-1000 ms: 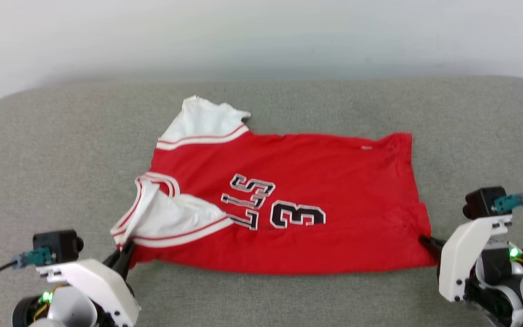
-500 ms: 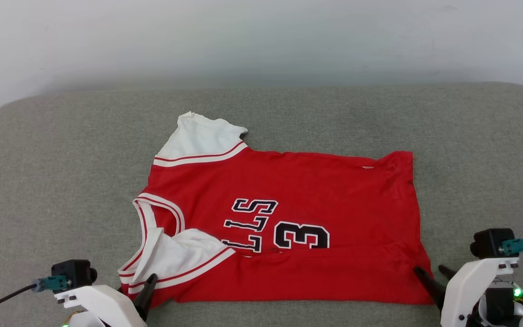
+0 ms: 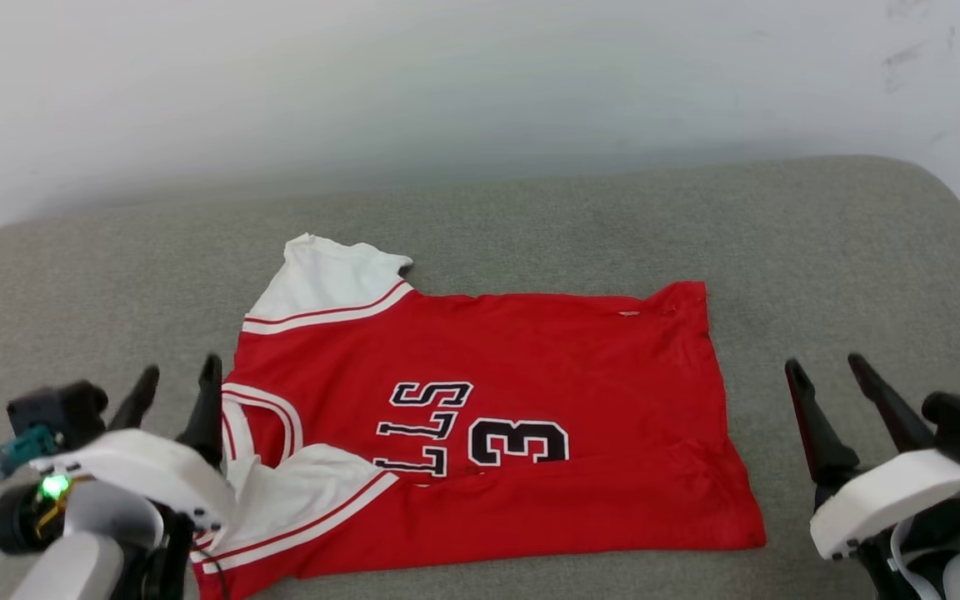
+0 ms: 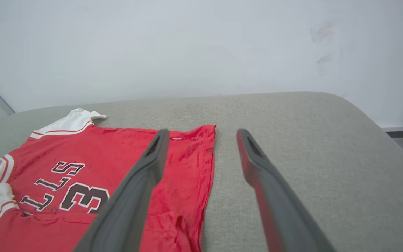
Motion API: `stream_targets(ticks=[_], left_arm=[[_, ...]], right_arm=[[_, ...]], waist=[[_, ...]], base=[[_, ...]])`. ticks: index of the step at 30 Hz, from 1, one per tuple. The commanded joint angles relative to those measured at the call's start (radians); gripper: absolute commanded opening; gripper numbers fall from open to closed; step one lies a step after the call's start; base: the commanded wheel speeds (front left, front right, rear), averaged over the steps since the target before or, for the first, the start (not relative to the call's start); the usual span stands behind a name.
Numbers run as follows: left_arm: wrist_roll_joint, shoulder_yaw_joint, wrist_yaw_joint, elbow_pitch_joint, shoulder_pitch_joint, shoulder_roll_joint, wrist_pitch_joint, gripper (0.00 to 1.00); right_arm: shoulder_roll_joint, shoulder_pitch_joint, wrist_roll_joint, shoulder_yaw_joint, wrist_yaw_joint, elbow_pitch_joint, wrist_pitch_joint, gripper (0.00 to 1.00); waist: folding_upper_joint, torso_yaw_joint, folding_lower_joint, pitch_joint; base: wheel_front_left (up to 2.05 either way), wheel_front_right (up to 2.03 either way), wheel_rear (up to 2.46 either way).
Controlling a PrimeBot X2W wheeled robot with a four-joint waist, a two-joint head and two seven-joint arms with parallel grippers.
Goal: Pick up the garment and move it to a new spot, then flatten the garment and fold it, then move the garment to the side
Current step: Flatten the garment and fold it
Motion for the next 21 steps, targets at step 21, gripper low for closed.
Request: stream_targets(ticks=[21], left_arm=[[0.004, -0.003, -0.169, 0.188, -0.748, 0.145, 0.313, 1.0]], right_arm=[[0.093, -0.192, -0.063, -0.009, 0.0, -0.21, -0.073, 1.0]], waist=[[-0.0001, -0.138, 0.0001, 0.393]], base=[[0.0, 0.0, 0.0]])
